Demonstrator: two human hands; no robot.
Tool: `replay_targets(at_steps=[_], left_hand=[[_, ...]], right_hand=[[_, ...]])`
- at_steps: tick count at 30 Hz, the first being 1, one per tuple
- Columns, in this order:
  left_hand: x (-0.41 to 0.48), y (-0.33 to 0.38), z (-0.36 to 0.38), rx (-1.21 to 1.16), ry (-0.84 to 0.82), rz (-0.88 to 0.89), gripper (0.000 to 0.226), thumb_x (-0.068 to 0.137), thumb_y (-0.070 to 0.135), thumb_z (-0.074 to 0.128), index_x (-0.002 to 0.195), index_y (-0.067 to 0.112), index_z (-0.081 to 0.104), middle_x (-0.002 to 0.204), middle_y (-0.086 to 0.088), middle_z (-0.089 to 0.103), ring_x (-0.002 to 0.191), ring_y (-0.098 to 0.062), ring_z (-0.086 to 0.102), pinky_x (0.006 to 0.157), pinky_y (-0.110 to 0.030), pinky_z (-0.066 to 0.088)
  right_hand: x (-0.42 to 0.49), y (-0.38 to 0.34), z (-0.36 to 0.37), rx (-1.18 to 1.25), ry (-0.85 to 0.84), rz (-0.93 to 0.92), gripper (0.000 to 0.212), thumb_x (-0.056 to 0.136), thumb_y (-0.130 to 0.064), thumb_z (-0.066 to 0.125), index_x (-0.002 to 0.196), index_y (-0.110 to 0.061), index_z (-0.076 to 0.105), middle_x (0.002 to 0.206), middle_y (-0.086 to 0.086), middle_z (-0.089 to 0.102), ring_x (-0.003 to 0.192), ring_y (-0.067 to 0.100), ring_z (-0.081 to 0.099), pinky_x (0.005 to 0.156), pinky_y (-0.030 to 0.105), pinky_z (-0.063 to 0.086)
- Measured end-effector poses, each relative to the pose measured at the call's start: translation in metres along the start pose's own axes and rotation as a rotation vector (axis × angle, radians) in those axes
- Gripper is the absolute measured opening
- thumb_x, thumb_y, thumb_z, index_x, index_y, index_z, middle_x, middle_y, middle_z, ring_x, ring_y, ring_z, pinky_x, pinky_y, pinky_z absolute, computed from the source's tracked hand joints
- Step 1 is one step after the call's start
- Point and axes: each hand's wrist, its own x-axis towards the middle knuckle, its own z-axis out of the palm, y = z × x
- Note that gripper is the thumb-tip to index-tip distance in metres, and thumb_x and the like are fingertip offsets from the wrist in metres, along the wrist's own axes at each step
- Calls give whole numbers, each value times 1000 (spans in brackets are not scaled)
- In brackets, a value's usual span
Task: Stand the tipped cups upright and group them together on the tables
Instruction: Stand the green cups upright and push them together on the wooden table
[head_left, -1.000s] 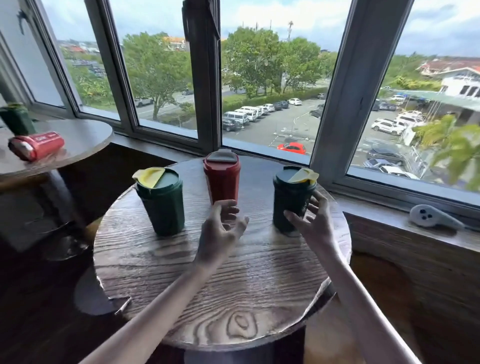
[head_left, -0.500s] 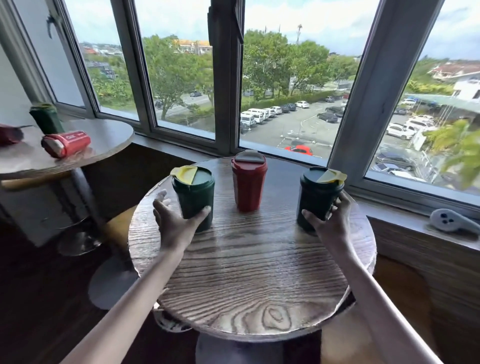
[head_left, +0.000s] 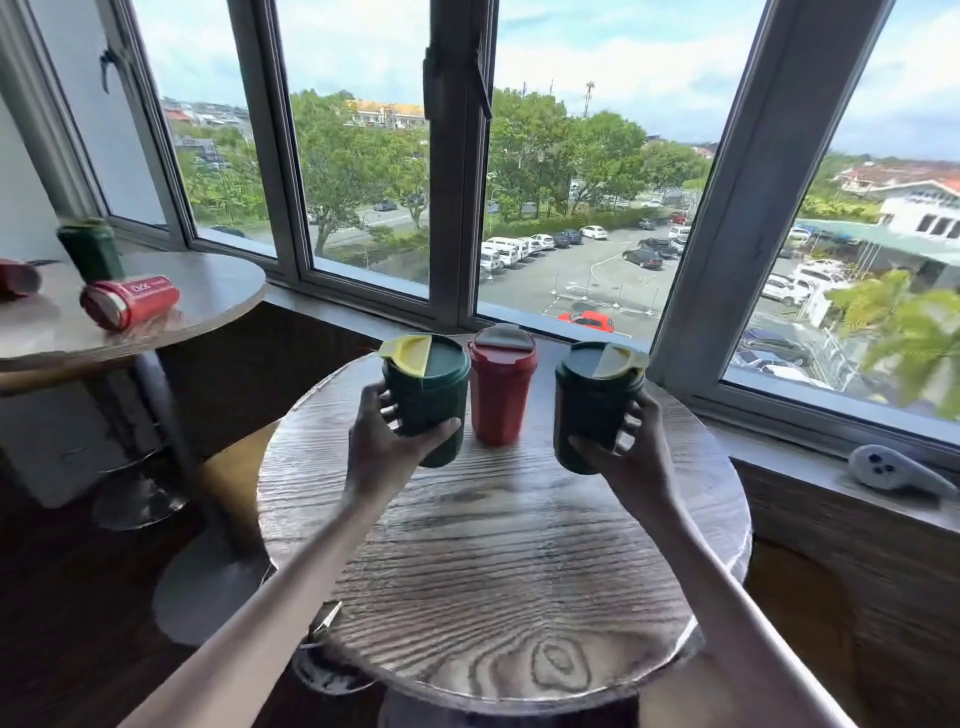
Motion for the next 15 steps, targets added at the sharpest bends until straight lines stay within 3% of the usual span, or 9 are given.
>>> replay_targets(at_steps=[3,8,12,15], left_hand=[[-3,4,12,-6,-20,-6,77,58,28,90,119,17,44,109,6,57,91,-3,59,73,-20,53],[-14,-5,20,9,-57,-33,79,58,29,89,121,18,43,108,9,54,95,-7,58,73,-13,50],[-18,-19,22,-37,-96,-51,80,56,37,89,118,25,41,106,11,56,100,-11,61,85,-32,56],[-20,-27,21,-57,-156,-60,78,60,34,87,121,29,38,112,10,57,107,-11,60,91,-32,53]], right_hand=[[-4,-5,16,33,-78,-1,81,60,-13,83,127,-18,37,113,-16,53,111,18,57,87,41,54],[-17,4,30,16,-160,46,87,52,-35,81,126,-28,36,117,-11,54,113,19,57,89,48,53],[-21,9,32,55,-209,77,84,64,-13,82,132,-16,32,115,-10,53,113,22,58,88,38,54],[-24,8,28,83,-248,77,91,60,-25,81,134,-14,29,121,-5,52,114,16,56,86,25,53]])
